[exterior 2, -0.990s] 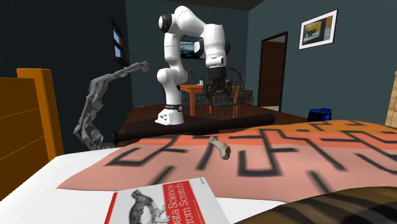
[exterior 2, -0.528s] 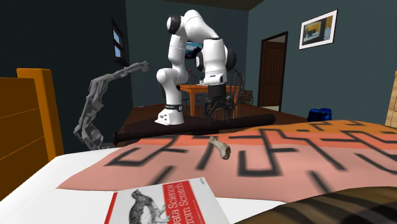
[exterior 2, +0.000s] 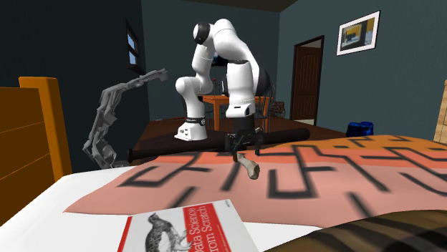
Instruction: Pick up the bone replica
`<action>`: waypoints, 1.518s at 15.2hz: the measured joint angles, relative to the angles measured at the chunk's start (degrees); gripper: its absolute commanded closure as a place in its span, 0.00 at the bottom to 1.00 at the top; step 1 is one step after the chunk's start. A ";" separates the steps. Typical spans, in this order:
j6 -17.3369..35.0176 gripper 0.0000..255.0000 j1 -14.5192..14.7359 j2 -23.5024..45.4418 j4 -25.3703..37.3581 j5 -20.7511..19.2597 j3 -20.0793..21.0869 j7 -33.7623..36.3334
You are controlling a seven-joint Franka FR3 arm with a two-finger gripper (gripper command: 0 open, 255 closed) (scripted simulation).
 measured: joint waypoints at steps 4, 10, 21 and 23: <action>2.07 0.00 -0.65 2.29 0.09 1.55 1.11 -1.05; 2.86 1.00 -1.01 3.34 0.31 2.19 1.58 -1.54; 1.12 1.00 -0.33 1.00 -0.18 0.82 0.52 -0.61; -0.07 1.00 -0.01 -0.18 -0.11 -0.02 -0.08 -0.01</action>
